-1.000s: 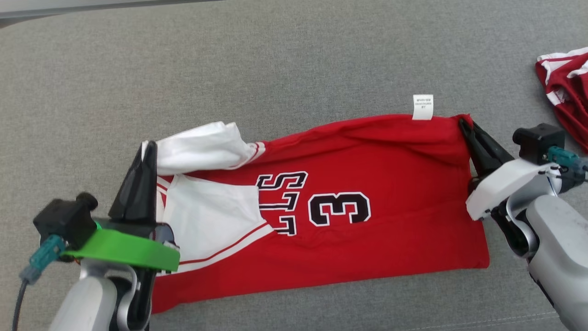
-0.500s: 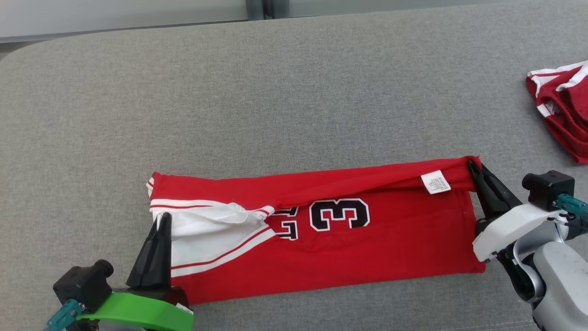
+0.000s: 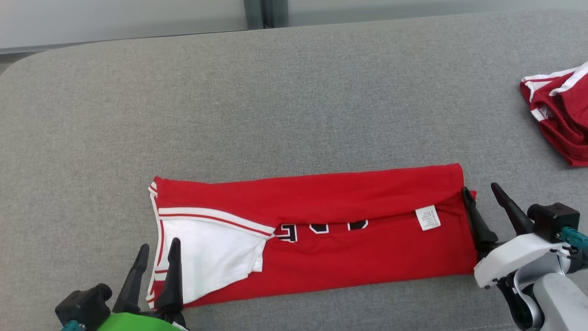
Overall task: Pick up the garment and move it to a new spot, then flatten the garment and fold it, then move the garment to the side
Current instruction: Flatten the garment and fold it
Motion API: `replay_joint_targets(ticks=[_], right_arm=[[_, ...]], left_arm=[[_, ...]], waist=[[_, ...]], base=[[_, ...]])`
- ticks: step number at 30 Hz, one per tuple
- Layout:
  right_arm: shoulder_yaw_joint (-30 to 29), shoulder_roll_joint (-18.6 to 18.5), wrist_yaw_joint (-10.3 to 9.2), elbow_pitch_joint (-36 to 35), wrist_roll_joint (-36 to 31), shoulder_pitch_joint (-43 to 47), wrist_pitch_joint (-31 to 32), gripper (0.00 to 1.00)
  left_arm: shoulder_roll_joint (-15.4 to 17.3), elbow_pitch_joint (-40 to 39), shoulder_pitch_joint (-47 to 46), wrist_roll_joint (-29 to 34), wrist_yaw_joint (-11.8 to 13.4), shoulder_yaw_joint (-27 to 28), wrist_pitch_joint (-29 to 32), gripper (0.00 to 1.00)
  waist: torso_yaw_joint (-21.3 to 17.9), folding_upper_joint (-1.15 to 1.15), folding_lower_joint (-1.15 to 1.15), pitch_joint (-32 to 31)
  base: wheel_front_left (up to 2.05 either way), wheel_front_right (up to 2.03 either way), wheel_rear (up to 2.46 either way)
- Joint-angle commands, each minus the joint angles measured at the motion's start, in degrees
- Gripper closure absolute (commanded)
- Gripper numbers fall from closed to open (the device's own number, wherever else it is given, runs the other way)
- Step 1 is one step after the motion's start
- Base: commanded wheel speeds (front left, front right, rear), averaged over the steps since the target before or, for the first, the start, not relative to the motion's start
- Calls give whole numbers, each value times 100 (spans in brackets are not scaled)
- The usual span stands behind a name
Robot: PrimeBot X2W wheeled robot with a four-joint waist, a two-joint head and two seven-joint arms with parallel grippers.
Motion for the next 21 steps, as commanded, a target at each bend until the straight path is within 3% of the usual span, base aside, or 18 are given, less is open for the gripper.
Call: replay_joint_targets(ticks=[1, 13, 21], right_arm=[[-80, 48, -8, -39, -74, 128, -56, 0], [-1113, 215, -7, -592, -325, 908, 36, 0], [-1160, 452, -6, -511, -444, 594, 433, 0]], left_arm=[[-3, -58, 99, -10, 22, 65, -70, 0], [-160, -179, -130, 307, 128, 184, -282, 0], [-353, 20, -324, 445, 68, 150, -312, 0]], waist=[[-2, 0, 0, -20], [-81, 0, 0, -366], [36, 0, 0, -586]], base=[[0, 0, 0], [0, 0, 0], [0, 0, 0]])
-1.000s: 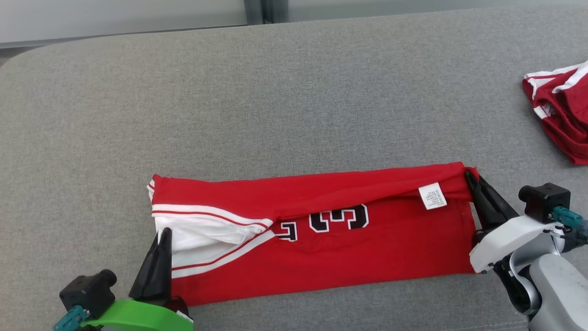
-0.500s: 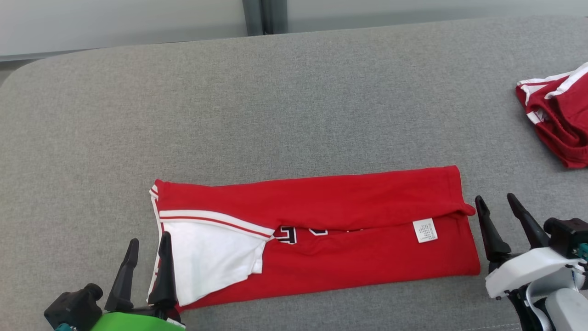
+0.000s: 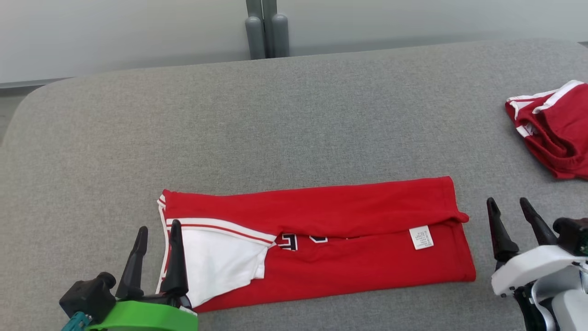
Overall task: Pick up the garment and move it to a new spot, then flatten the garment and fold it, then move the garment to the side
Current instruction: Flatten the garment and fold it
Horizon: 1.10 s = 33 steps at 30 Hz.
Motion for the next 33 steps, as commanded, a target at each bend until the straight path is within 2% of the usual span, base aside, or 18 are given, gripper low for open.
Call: replay_joint_targets(ticks=[1, 12, 28, 30, 33], right_arm=[[52, 43, -4, 100, -24, -162, 70, 0], [412, 137, -4, 1550, -75, -856, 482, 0], [1176, 255, -2, 2551, 315, -1212, 869, 0], [1258, 262, -1, 2659, 364, -1274, 883, 53], [1329, 245, -1, 2782, 451, -1372, 852, 89]], left_arm=[[-22, 39, -88, 60, -27, -6, -26, 0], [-141, 217, -107, 147, -129, -64, -46, 0], [-179, 203, -132, 167, -139, 83, -48, 0], [-180, 211, -145, 174, -145, 102, -48, 0], [-183, 218, -150, 182, -148, 130, -50, 0]], waist=[[69, 0, 0, -61], [340, 0, 0, -215], [247, 0, 0, -117], [249, 0, 0, -114], [244, 0, 0, -115]], base=[[0, 0, 0], [0, 0, 0], [0, 0, 0], [0, 0, 0], [0, 0, 0]])
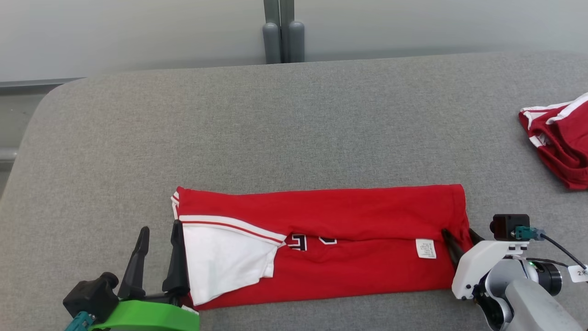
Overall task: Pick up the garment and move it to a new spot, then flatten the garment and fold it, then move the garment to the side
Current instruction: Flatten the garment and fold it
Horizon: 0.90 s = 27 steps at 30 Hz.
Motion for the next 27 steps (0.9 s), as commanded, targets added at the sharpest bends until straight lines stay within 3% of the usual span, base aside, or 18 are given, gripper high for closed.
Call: replay_joint_targets(ticks=[1, 8, 16, 21, 27], right_arm=[[54, 14, 2, 122, 57, -32, 11, 100], [7, -195, -9, 207, 341, -315, -123, 100], [-45, -755, -5, -59, 693, -455, -48, 100], [-77, -1012, -4, -473, 948, -405, 86, 100], [187, -958, -2, -1353, 1438, -264, 366, 100]], left_arm=[[12, 7, -98, 16, -23, 40, -24, 0], [47, -23, -77, 45, -7, 126, -26, 0], [61, -77, -67, 90, 20, 174, -21, 0], [56, -76, -92, 100, 18, 182, -21, 0], [51, -57, -129, 114, 0, 158, -21, 0]], waist=[[-9, 0, 0, -1], [-169, 0, 0, 26], [-547, 0, 0, 94], [-793, 0, 0, 113], [-1008, 0, 0, 121]], base=[[0, 0, 0], [0, 0, 0], [0, 0, 0], [0, 0, 0], [0, 0, 0]])
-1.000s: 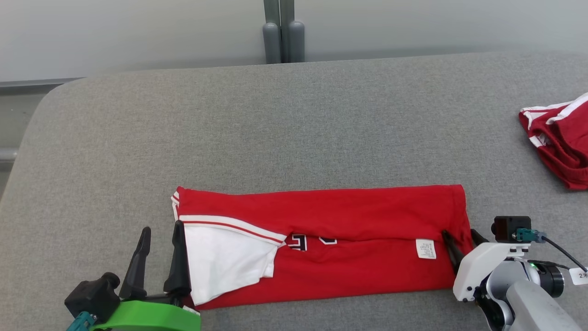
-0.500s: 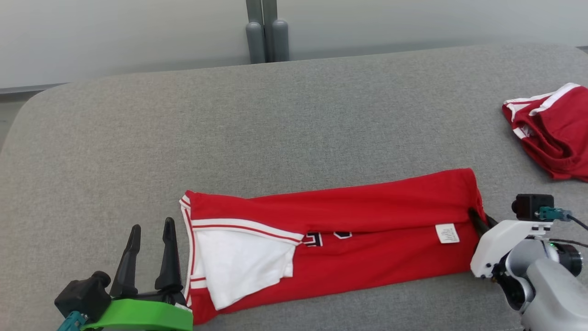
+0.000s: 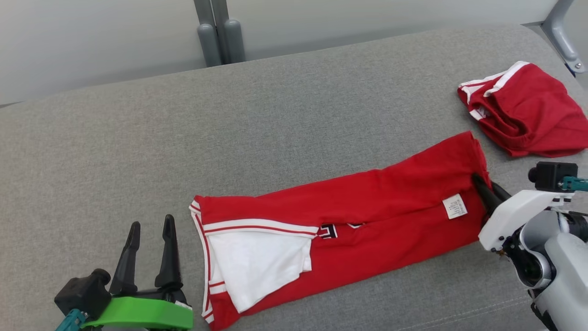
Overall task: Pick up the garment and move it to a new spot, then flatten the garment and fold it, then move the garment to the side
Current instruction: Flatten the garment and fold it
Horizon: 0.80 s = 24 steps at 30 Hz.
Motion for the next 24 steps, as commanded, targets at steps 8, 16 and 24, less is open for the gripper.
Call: replay_joint_targets(ticks=[8, 16, 24], right_arm=[[568, -1, -4, -1320, 549, 264, 361, 100], [1151, 158, -3, -2272, 737, 304, 658, 100], [1916, 732, -3, -2375, 961, 121, 814, 100]], left_arm=[[21, 59, -142, 23, -43, -54, -11, 0], [3, 106, -165, 0, -57, -75, -7, 0], [-31, 150, -207, 0, -106, -137, -2, 0]], waist=[[-46, 0, 0, -21], [286, 0, 0, -90], [654, 0, 0, -139]], base=[[0, 0, 0], [0, 0, 0], [0, 0, 0]])
